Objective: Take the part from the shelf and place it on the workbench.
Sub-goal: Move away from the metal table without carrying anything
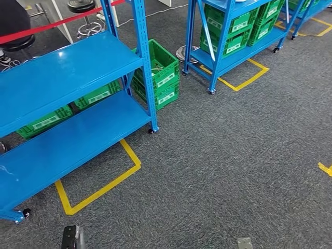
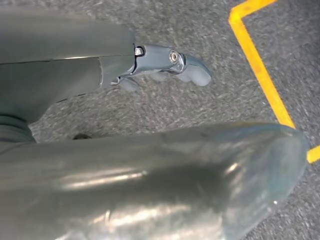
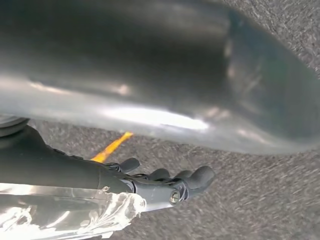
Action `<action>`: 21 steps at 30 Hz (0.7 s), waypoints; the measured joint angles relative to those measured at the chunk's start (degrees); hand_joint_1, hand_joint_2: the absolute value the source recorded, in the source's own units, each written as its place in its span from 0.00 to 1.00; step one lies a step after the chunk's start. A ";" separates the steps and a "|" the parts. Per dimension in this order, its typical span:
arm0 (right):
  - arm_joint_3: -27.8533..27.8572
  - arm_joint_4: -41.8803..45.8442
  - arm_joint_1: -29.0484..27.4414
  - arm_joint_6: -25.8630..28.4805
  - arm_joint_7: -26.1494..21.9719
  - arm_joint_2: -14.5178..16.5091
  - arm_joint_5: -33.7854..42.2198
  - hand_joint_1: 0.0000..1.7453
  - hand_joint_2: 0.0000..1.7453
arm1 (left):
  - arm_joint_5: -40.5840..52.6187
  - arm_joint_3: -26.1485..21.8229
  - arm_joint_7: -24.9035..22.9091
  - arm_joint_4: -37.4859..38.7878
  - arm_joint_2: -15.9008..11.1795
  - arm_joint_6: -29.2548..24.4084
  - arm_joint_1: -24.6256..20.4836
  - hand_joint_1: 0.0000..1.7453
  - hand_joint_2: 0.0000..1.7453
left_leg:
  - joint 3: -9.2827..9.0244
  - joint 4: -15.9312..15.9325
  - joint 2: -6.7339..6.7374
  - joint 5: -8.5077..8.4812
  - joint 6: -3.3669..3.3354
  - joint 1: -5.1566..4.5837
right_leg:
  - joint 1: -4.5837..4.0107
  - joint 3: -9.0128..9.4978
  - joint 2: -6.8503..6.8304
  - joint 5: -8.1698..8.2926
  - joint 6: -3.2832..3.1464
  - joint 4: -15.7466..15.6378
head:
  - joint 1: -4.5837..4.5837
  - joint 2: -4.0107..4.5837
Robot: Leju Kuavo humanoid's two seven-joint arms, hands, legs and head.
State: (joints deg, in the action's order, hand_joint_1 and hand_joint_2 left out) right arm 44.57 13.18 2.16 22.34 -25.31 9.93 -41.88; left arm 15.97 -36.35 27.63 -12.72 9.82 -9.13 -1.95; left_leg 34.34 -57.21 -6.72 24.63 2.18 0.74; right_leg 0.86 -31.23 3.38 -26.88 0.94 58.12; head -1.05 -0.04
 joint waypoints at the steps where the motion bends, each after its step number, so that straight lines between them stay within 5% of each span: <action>1: 0.06 0.00 0.02 0.03 -0.03 -0.01 -0.09 0.00 0.00 | 0.11 -0.03 0.00 0.00 -0.03 -0.02 -0.06 0.00 0.00 | 1.03 -1.97 1.61 1.31 0.25 -0.11 | 0.05 0.05 -0.89 0.16 -0.39 -0.26 | -0.26 0.00; 3: 0.19 0.00 -0.08 0.11 0.07 -0.03 -0.28 0.00 0.00 | 0.52 -0.04 0.00 0.00 -0.01 -0.08 -0.32 0.00 0.00 | 4.36 -8.78 4.97 5.01 0.63 -0.22 | -0.15 0.05 -2.78 0.22 -0.87 -0.43 | -0.75 0.00; 4: 0.23 0.00 -0.15 0.17 0.18 -0.04 -0.38 0.00 0.00 | 0.70 -0.05 0.00 0.00 0.01 -0.11 -0.40 0.00 0.00 | 6.01 -12.22 5.63 6.41 0.75 -0.19 | -0.25 0.00 -3.78 0.18 -0.95 -0.43 | -0.80 0.00; 6: 0.31 0.00 -0.14 0.30 0.37 -0.07 -0.62 0.00 0.00 | 0.91 -0.08 0.00 0.00 -0.01 -0.14 -0.29 0.00 0.00 | 6.73 -14.24 6.11 6.19 0.83 -0.17 | -0.34 0.02 -5.59 0.08 -0.98 -0.42 | -0.81 0.00; 9: 0.45 0.00 0.03 0.47 0.37 -0.07 -0.88 0.00 0.00 | 1.24 -0.11 0.00 0.00 -0.11 -0.15 -0.27 0.00 0.00 | 1.22 -4.78 8.81 1.23 0.55 -0.42 | -0.54 0.34 -7.75 -0.24 -0.56 -0.32 | -0.87 0.00; 11: 0.60 0.00 0.05 0.60 0.33 -0.08 -0.93 0.00 0.00 | 1.57 -0.11 0.01 0.00 -0.13 -0.14 -0.56 0.00 0.00 | -1.38 0.11 10.88 0.04 -0.02 -0.71 | -0.95 0.50 -9.00 -0.57 0.02 -0.18 | -0.83 0.00; 13: 0.72 0.00 0.16 0.70 0.35 -0.09 -1.03 0.00 0.00 | 1.81 -0.13 0.04 0.00 -0.10 -0.14 -0.55 0.00 0.00 | -1.48 0.95 10.26 0.14 -0.74 -0.85 | -1.15 0.77 -10.30 -0.73 0.56 -0.28 | -0.72 0.00; 14: 0.74 0.00 0.28 0.74 0.37 -0.09 -1.10 0.00 0.00 | 1.87 -0.15 0.06 0.00 -0.10 -0.15 -0.37 0.00 0.00 | -1.44 1.05 9.63 0.06 -1.05 -0.77 | -1.08 0.89 -10.13 -0.94 0.90 -0.22 | -0.63 0.00; 16: 0.77 0.00 0.45 0.81 0.37 -0.09 -1.26 0.00 0.00 | 1.89 -0.21 0.09 0.00 -0.16 -0.18 -0.22 0.00 0.00 | -1.46 1.23 8.39 -0.16 -1.71 -0.47 | -0.88 0.05 -7.37 -2.78 1.53 2.20 | -0.43 0.00; 18: 0.81 0.00 0.29 0.87 0.37 -0.09 -1.33 0.00 0.00 | 1.92 -0.25 0.14 0.00 -0.16 -0.21 -0.36 0.00 0.00 | -1.42 1.27 7.00 -0.27 -2.12 -0.31 | -0.75 -2.99 -4.22 -6.39 1.82 9.03 | -0.21 0.00; 20: 0.92 -0.01 -0.01 0.86 0.38 -0.09 -1.35 0.00 0.00 | 1.96 -0.26 0.19 0.00 -0.09 -0.20 -0.39 0.00 0.00 | -1.38 1.25 5.42 -0.31 -2.25 -0.32 | -0.75 -6.16 -3.56 -8.44 1.84 15.36 | -0.20 0.00; 21: 1.00 -0.02 -0.08 0.84 0.38 -0.09 -1.33 0.00 0.00 | 1.97 -0.27 0.22 0.00 -0.08 -0.18 -0.34 0.00 0.00 | -1.41 1.23 4.74 -0.31 -2.25 -0.30 | -0.73 -6.66 -3.51 -7.87 1.82 15.90 | -0.18 0.00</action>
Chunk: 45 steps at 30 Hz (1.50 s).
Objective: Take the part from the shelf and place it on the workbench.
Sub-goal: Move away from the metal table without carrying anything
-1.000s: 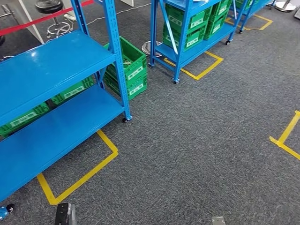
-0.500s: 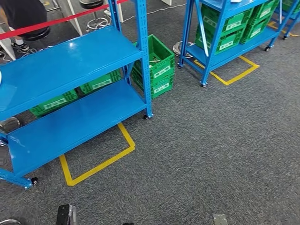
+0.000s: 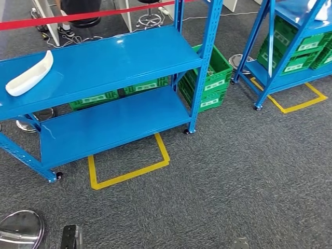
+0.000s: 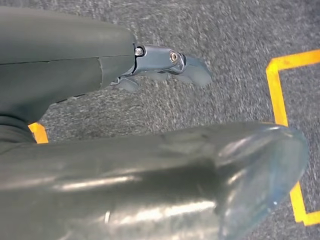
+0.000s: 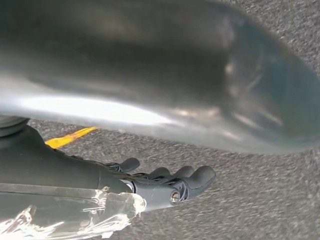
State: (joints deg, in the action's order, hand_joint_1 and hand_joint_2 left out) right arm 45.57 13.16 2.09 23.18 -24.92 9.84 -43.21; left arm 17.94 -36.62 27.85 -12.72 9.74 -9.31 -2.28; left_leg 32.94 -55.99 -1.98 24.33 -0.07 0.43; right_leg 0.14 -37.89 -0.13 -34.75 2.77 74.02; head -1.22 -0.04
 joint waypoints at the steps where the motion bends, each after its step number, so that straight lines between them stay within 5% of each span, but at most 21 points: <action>1: 0.09 -0.01 0.01 -0.04 -0.02 0.00 0.06 0.00 0.00 | 0.04 -0.01 0.05 0.00 0.01 0.01 0.06 0.00 0.00 | -0.08 -0.02 -0.59 0.02 0.04 0.05 | 0.05 0.54 0.02 1.65 -0.03 -1.73 | 0.00 0.00; 3: 0.24 -0.01 0.18 -0.17 -0.10 -0.01 0.26 0.00 0.00 | 0.25 -0.03 0.20 0.00 -0.02 0.04 0.11 0.00 0.00 | -0.27 -0.14 -1.44 0.17 0.37 0.07 | 0.30 3.65 0.43 5.73 0.06 -9.15 | 0.05 0.00; 5: 0.28 -0.02 0.43 -0.35 -0.22 0.01 0.41 0.00 0.00 | 0.54 -0.04 0.39 0.00 -0.08 0.07 0.12 0.00 0.00 | -0.16 -0.40 -1.87 0.37 1.02 -0.10 | 0.51 5.92 1.22 7.39 -0.19 -14.38 | 0.04 0.00; 8: 0.33 -0.03 0.47 -0.52 -0.30 0.04 0.39 0.00 0.00 | 0.83 -0.04 0.55 0.00 -0.15 0.07 0.22 0.00 0.00 | 0.10 -0.37 -1.88 0.45 1.87 -0.07 | 0.41 6.12 1.52 7.24 -1.29 -15.17 | -0.12 0.00; 10: 0.43 -0.03 0.47 -0.54 -0.34 0.01 0.32 0.00 0.00 | 0.92 -0.04 0.61 0.00 -0.17 0.02 0.21 0.00 0.00 | 0.90 -2.21 -0.70 1.60 2.41 -0.01 | 0.47 6.34 1.30 7.18 -2.08 -15.25 | -0.28 0.00; 13: 0.57 -0.03 0.35 -0.67 -0.43 -0.01 0.14 0.00 0.00 | 0.98 -0.04 0.66 0.00 -0.10 0.00 -0.01 0.00 0.00 | 6.43 -12.51 1.08 6.01 2.90 -0.03 | 0.41 6.87 0.63 6.67 -2.83 -15.30 | -0.56 0.00; 15: 0.64 -0.03 0.18 -0.76 -0.44 -0.02 0.10 0.00 0.00 | 0.98 -0.06 0.66 0.00 -0.10 -0.03 0.10 0.00 0.00 | 9.43 -17.04 1.21 6.43 2.82 -0.05 | 0.35 7.41 0.29 6.13 -2.90 -15.30 | -0.56 0.00; 17: 0.74 -0.03 0.14 -0.80 -0.48 -0.01 0.04 0.00 0.00 | 0.95 -0.08 0.66 0.00 -0.13 -0.08 0.22 0.00 0.00 | 8.31 -13.49 1.25 2.69 2.36 -0.14 | 0.33 8.37 0.10 5.40 -2.77 -15.31 | -0.56 0.00; 19: 0.85 -0.03 0.17 -0.85 -0.52 0.00 -0.03 0.00 0.00 | 0.94 -0.10 0.66 0.00 -0.18 -0.10 0.18 0.00 0.00 | 4.91 -6.20 1.76 -0.95 1.61 -0.47 | 0.23 9.15 -0.02 4.44 -2.34 -15.32 | -0.61 0.00; 21: 0.97 -0.03 0.20 -0.90 -0.53 0.00 -0.20 0.00 0.00 | 0.95 -0.12 0.66 0.00 -0.18 -0.11 0.05 0.00 0.00 | 2.80 -2.06 2.14 -1.17 1.10 -0.74 | 0.04 9.81 -0.18 3.75 -1.65 -15.57 | -0.59 0.00; 24: 1.06 -0.03 0.29 -0.87 -0.44 0.00 -0.69 0.00 0.00 | 0.96 -0.13 0.68 0.00 -0.07 -0.12 0.13 0.00 0.00 | 1.76 -0.89 1.70 -0.02 0.35 -0.54 | -0.05 11.05 -0.34 3.41 -0.60 -15.81 | -0.43 -0.01; 26: 1.08 -0.03 0.47 -0.89 -0.33 0.00 -0.97 0.00 0.00 | 0.95 -0.28 0.66 0.00 -0.14 -0.20 0.18 0.00 0.00 | 0.73 -0.63 1.30 0.48 -0.21 -0.36 | 0.01 9.16 -0.22 2.06 -0.10 -12.26 | -0.26 -0.01; 30: 1.08 -0.04 0.18 -1.00 -0.14 0.00 -1.39 0.00 0.00 | 1.00 -0.70 0.54 0.00 -0.14 -0.39 0.15 0.00 0.00 | -0.99 -0.60 -0.31 1.82 -0.57 -0.38 | 0.03 0.74 -0.06 -2.07 0.21 -0.79 | -0.19 0.00; 32: 1.09 -0.05 0.02 -1.02 -0.08 0.00 -1.52 0.00 0.00 | 1.10 -0.72 0.52 0.00 -0.12 -0.41 0.32 0.00 0.00 | -2.35 -0.61 -1.75 2.76 -0.38 -0.32 | 0.16 -0.16 0.33 0.76 0.26 -3.32 | -0.18 0.00; 34: 1.11 -0.10 -0.13 -1.02 -0.05 0.00 -1.57 0.00 0.00 | 1.19 -0.75 0.52 0.01 -0.13 -0.45 0.29 0.00 0.00 | -3.52 -0.71 -3.20 3.72 0.05 -0.25 | 0.55 0.84 2.54 6.68 0.29 -9.88 | -0.14 0.00; 36: 1.12 -0.20 -0.21 -1.04 0.05 0.00 -1.60 0.00 0.00 | 1.32 -0.81 0.55 0.03 -0.12 -0.51 0.17 0.00 0.00 | -3.76 -0.87 -4.53 4.35 0.62 -0.15 | 0.70 1.46 4.17 9.57 -0.28 -13.55 | -0.12 -0.01; 38: 1.13 -0.25 -0.06 -1.05 0.16 0.01 -1.63 0.00 0.00 | 1.55 -0.85 0.57 0.04 -0.13 -0.58 0.25 0.00 0.00 | -3.62 -0.82 -5.29 4.57 1.18 -0.04 | 0.49 1.75 3.35 9.55 -1.25 -13.81 | -0.09 -0.01; 41: 1.17 -0.24 0.11 -1.02 0.17 -0.01 -1.68 0.00 0.00 | 1.73 -0.90 0.59 0.04 -0.15 -0.68 0.12 0.00 0.00 | -2.25 -3.65 -1.64 5.71 2.10 -0.26 | 0.55 2.82 1.77 9.59 -2.15 -14.32 | -0.37 -0.01; 43: 1.18 -0.25 0.08 -1.02 0.17 -0.02 -1.71 0.00 0.00 | 1.74 -0.91 0.58 0.04 -0.05 -0.69 -0.25 0.00 0.00 | 1.88 -10.47 0.91 8.37 2.56 -0.33 | 0.42 3.38 0.31 9.23 -2.64 -14.59 | -0.60 0.00; 45: 1.18 -0.25 0.06 -1.02 0.21 -0.02 -1.75 0.00 0.00 | 1.74 -0.93 0.56 0.04 -0.02 -0.70 -0.25 0.00 0.00 | 6.07 -16.22 1.27 10.04 2.70 -0.32 | 0.30 3.71 -1.14 8.82 -2.92 -14.61 | -0.63 0.00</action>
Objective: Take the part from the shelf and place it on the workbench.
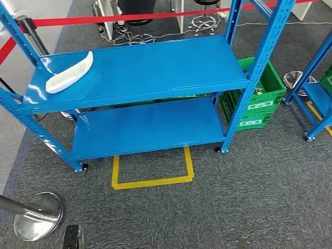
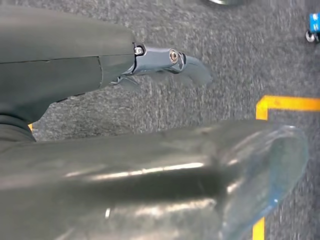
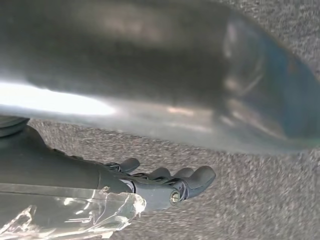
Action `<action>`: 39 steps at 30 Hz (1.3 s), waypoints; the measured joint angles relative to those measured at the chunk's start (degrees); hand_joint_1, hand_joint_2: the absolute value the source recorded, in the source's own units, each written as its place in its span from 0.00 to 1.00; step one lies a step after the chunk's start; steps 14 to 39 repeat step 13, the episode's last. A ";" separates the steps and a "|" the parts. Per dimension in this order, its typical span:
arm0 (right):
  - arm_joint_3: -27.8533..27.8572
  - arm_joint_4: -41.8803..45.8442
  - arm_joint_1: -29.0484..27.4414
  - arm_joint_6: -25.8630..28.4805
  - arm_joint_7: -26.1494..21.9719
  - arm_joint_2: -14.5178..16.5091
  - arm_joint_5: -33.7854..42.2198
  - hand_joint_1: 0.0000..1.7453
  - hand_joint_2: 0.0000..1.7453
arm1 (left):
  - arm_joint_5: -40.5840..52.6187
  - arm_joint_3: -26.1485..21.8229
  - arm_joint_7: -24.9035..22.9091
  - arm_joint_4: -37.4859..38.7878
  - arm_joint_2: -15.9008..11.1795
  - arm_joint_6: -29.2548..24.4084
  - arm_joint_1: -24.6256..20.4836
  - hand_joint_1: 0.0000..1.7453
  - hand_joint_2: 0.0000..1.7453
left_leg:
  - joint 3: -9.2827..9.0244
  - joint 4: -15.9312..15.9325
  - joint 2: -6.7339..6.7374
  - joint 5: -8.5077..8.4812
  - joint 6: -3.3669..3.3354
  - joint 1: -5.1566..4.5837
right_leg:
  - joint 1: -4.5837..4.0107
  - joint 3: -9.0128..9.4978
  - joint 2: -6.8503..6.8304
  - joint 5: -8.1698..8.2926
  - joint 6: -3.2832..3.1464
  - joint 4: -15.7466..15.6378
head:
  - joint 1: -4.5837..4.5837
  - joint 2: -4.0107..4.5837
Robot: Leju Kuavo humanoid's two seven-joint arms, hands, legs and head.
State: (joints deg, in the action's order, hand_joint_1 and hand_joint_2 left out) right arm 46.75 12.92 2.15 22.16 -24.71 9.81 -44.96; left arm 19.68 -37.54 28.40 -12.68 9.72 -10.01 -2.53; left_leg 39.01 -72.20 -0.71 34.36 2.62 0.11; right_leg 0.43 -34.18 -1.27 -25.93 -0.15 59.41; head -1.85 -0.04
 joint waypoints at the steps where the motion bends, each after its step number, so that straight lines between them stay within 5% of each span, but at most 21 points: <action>1: 0.01 0.00 0.01 0.00 0.03 0.00 -0.03 0.00 0.00 | -0.01 -0.02 -0.02 0.00 -0.02 -0.04 0.14 0.00 0.00 | 0.80 -0.36 0.02 -0.67 -0.05 -0.01 | -0.05 0.21 -0.62 -0.21 -0.03 0.00 | -0.02 0.00; 3: 0.01 0.00 0.06 0.00 0.05 0.00 -0.10 0.00 0.00 | 0.01 -0.08 -0.07 0.00 -0.07 -0.13 0.31 0.00 0.00 | -0.82 4.71 0.79 -4.96 -0.45 -0.15 | -0.14 0.86 -1.89 -0.66 0.03 -0.02 | -0.02 0.00; 6: 0.01 0.00 0.11 0.00 0.10 0.00 -0.19 0.00 0.00 | 0.05 -0.13 -0.09 0.00 -0.08 -0.22 -0.05 0.00 0.00 | -4.50 13.94 4.85 -9.19 -1.24 -0.81 | -0.61 1.69 -3.83 -1.40 0.63 0.07 | -0.10 0.00; 7: 0.01 0.00 0.10 -0.01 0.14 0.00 -0.20 0.00 0.00 | 0.08 -0.13 -0.09 0.00 -0.05 -0.26 -0.15 0.00 0.00 | -4.74 14.86 5.35 -9.28 -1.41 -0.95 | -0.79 1.84 -4.50 -1.63 0.92 0.03 | -0.14 0.00; 9: 0.01 0.00 0.23 -0.02 0.20 0.00 -0.23 0.00 0.00 | 0.15 -0.16 -0.09 0.00 0.01 -0.29 -0.01 0.00 0.00 | -4.82 15.27 4.12 -9.71 -1.77 -0.80 | -0.87 2.20 -5.30 -2.10 1.58 -0.07 | -0.13 0.00; 13: 0.07 0.00 0.32 -0.29 -0.19 0.00 -0.04 0.00 0.00 | 0.38 -0.25 0.07 0.00 0.06 -0.13 0.06 0.00 0.00 | -5.16 15.61 2.11 -9.96 -2.75 -0.29 | -0.54 -0.34 -0.21 -6.05 2.64 6.38 | 0.34 0.00; 39: 0.07 0.00 0.32 -0.29 -0.19 0.00 -0.04 0.00 0.00 | 0.38 -0.25 0.07 0.00 0.06 -0.13 0.06 0.00 0.00 | -5.16 15.61 2.11 -9.96 -2.75 -0.29 | -0.54 -0.34 -0.21 -6.05 2.64 6.38 | 0.34 0.00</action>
